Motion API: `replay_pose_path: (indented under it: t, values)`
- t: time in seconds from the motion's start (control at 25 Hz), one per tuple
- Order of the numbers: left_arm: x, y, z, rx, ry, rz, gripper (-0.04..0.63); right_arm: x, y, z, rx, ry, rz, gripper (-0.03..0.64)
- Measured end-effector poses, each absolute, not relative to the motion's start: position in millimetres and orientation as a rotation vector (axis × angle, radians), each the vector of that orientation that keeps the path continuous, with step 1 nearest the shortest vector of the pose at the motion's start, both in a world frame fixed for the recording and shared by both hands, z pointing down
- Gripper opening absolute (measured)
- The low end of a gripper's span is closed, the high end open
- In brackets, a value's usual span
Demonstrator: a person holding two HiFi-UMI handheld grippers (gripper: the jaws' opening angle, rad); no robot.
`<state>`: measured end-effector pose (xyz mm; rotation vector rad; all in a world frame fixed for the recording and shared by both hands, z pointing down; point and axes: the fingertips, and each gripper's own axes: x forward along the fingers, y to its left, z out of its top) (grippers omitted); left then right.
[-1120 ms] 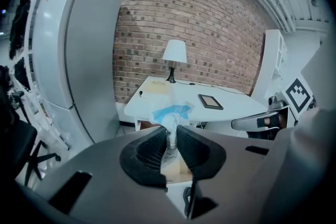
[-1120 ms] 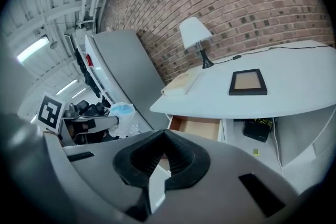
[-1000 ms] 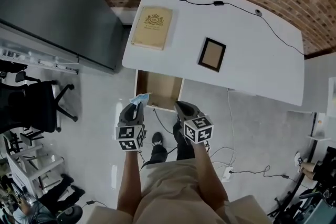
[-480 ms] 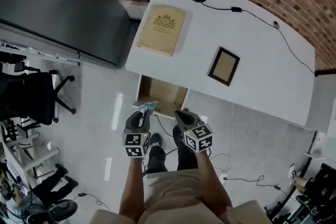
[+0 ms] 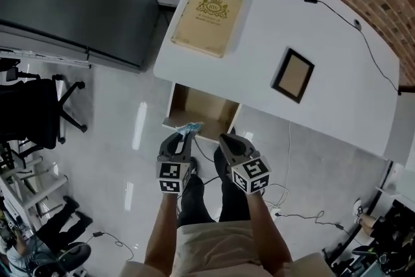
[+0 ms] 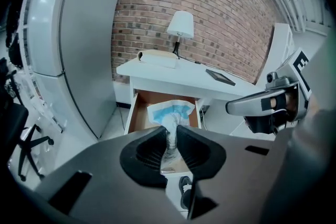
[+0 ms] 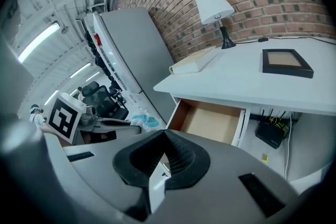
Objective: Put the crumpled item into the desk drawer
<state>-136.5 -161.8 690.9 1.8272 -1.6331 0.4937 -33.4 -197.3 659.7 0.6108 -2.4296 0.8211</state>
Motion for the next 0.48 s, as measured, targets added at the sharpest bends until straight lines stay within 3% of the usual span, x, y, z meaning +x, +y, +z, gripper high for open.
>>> replay_pose_path:
  t: [0.48]
  values:
    - [-137, -152, 730, 1.870, -1.543, 0.548, 0.072, -24, -189, 690, 0.726, -2.440, 0.736, 0.025]
